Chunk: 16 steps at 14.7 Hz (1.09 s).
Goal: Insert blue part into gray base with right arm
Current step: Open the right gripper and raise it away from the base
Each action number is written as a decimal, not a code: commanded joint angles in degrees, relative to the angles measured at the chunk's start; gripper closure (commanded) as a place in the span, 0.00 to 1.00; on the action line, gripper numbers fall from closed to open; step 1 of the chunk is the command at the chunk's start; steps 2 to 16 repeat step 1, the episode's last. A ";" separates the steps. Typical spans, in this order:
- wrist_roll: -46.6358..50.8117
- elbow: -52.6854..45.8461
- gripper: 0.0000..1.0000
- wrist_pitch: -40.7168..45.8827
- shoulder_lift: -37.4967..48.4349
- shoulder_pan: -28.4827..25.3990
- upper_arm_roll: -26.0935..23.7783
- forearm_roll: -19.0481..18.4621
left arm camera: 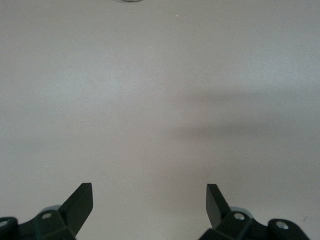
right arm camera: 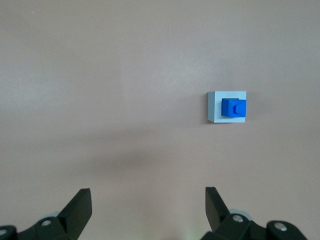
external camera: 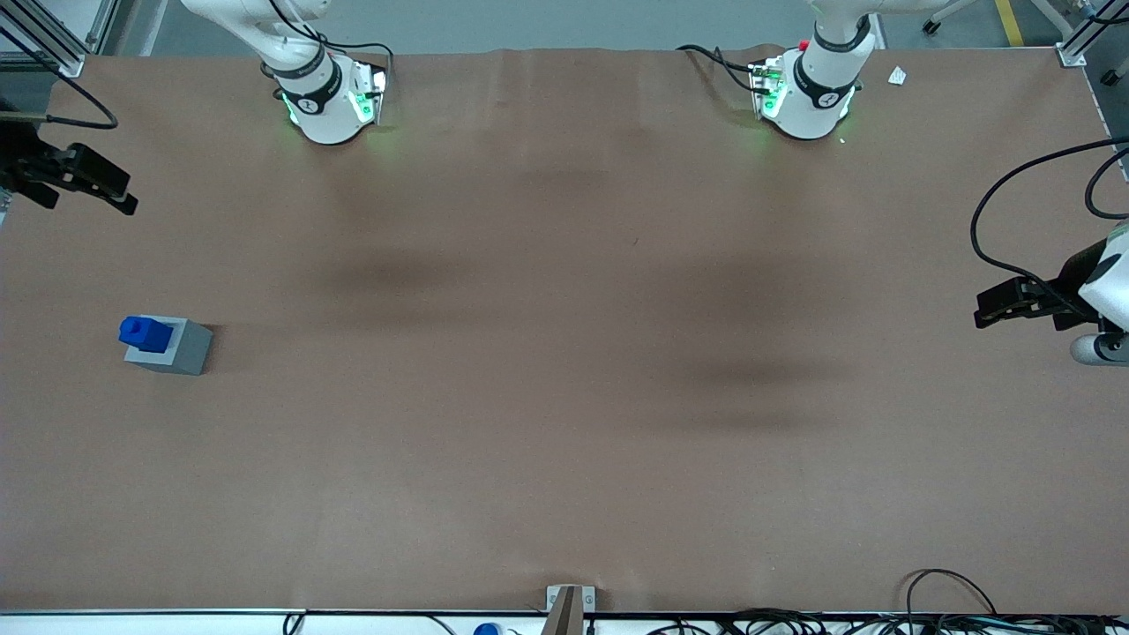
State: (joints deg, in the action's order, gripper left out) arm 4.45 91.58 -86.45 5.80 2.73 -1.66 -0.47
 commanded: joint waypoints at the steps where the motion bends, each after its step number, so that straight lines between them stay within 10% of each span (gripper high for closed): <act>1: 0.47 -2.72 0.00 1.99 -1.67 -0.27 0.26 -0.41; 16: 0.47 -2.72 0.00 1.99 -1.67 -0.27 0.26 -0.41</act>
